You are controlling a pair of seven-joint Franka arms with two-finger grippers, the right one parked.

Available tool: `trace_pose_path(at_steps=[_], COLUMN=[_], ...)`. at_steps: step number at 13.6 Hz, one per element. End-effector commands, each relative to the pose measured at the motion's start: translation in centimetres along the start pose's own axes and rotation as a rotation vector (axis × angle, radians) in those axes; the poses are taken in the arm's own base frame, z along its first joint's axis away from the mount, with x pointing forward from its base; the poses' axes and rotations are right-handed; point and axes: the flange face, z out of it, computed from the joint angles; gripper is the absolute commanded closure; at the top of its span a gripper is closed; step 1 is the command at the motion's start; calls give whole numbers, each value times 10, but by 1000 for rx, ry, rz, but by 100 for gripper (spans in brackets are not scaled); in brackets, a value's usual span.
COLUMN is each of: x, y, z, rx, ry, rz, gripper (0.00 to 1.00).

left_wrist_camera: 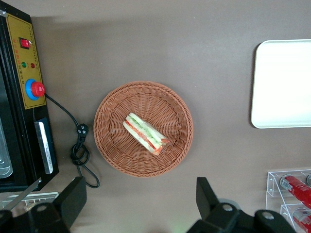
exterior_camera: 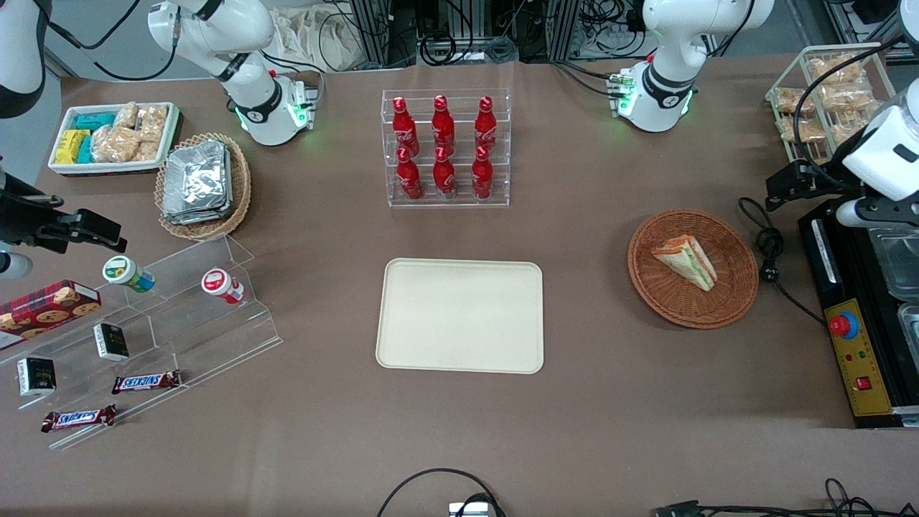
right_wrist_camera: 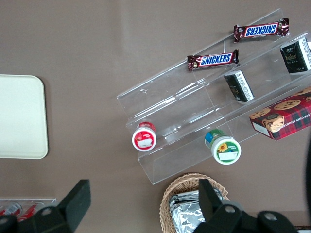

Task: Place sandwich from basket to tray
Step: 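Move the left gripper over the sandwich in the wicker basket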

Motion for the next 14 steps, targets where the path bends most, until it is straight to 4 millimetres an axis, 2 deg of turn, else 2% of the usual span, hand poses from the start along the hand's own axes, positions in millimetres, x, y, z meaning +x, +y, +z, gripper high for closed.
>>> trace_pose_path(at_steps=[1,4,6,9,12,14], x=[5,10,18,16,5,-12], y=[14,15,15,15,12,10], z=[-2,6,25,54,88,119], rx=[34,35,41,50,53,53], ry=[-9,-22,-58,-77,-59,-30], rz=[-32,-54,-165,-242,-364,-437], gripper=[0,0,0,0,0,0])
